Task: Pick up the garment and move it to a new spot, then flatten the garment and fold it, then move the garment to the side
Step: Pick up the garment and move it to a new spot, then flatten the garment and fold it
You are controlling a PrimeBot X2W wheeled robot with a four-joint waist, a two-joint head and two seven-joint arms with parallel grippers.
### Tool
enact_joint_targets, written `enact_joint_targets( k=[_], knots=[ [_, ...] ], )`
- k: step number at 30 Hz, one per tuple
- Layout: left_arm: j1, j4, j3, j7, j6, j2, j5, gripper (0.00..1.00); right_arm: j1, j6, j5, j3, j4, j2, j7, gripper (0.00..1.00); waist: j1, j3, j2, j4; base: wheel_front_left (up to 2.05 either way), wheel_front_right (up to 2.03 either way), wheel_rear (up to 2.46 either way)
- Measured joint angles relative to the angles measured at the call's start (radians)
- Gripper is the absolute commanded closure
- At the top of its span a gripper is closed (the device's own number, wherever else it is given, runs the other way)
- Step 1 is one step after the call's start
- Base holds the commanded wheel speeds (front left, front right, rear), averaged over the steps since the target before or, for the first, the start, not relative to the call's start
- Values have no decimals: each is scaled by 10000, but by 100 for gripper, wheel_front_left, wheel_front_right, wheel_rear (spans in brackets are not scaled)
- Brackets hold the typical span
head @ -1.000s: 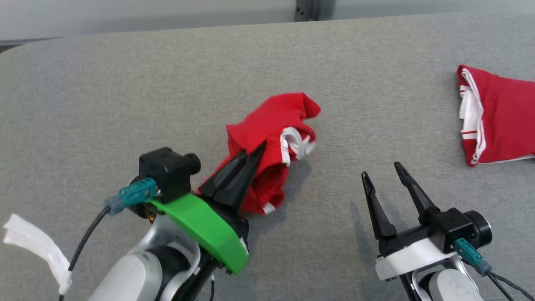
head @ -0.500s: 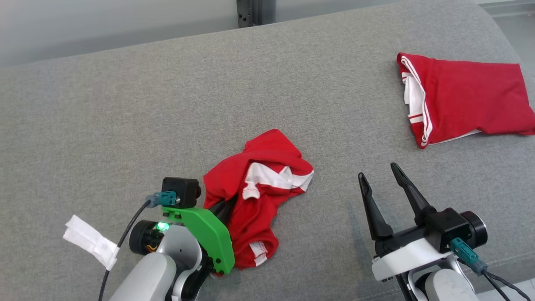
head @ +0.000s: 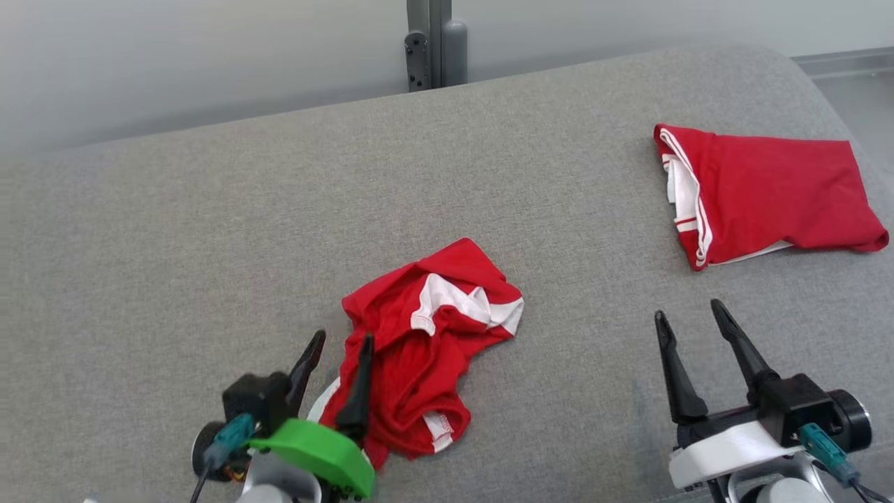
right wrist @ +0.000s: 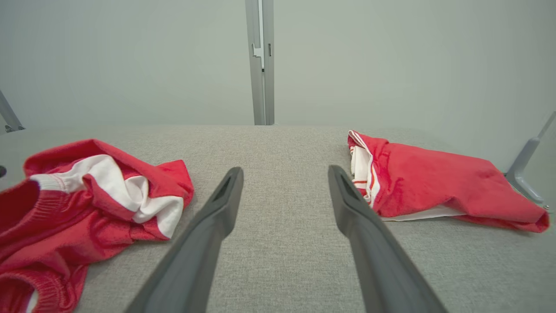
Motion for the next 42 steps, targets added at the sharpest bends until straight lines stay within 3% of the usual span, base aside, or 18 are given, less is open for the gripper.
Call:
enact_joint_targets(
  k=[5, 10, 13, 17, 24, 36, 39, 42],
  knots=[
    [1510, -401, 637, -744, 474, 311, 374, 0, 543, 0, -207, -719, -144, -171, 0, 0, 0, -522, 0, 308, 0, 0, 0],
    [2802, -1237, 2374, -794, 552, 182, 1175, 0, 872, 0, -265, -1248, -244, -207, 0, 0, 0, -856, 0, 803, 0, 0, 0],
    [3616, -1438, 3430, -796, 198, -136, 1770, 0, 1002, 0, -291, -1457, -222, -196, 0, 0, 0, -1020, 0, 1094, 0, 0, 0],
    [4084, -1607, 4521, -796, -596, -677, 2452, 0, 1106, 0, -309, -1655, -109, -134, 0, 0, 0, -1201, 0, 1413, 0, 0, 0],
    [4217, -1662, 5572, -796, -1534, -1233, 3122, 0, 1303, 0, -257, -1879, 67, 13, 0, 0, 0, -1453, 0, 1614, 0, 0, 0],
    [4207, -1666, 5783, -796, -1848, -1388, 3365, 0, 1336, 0, -224, -1743, 232, 73, 0, 0, -1, -1499, 0, 1400, 0, 0, 0],
    [4058, -1760, 5313, -796, -1871, -1383, 3279, 0, 1282, 0, -153, -1741, 198, 77, 0, 0, -1, -1446, 0, 1338, 0, 0, 0],
    [3475, -1875, 4182, -796, -1881, -1386, 3103, 0, 1164, 0, -138, -1685, 132, 81, 0, 0, 0, -1375, 0, 1238, 0, 0, 0]
  ],
)
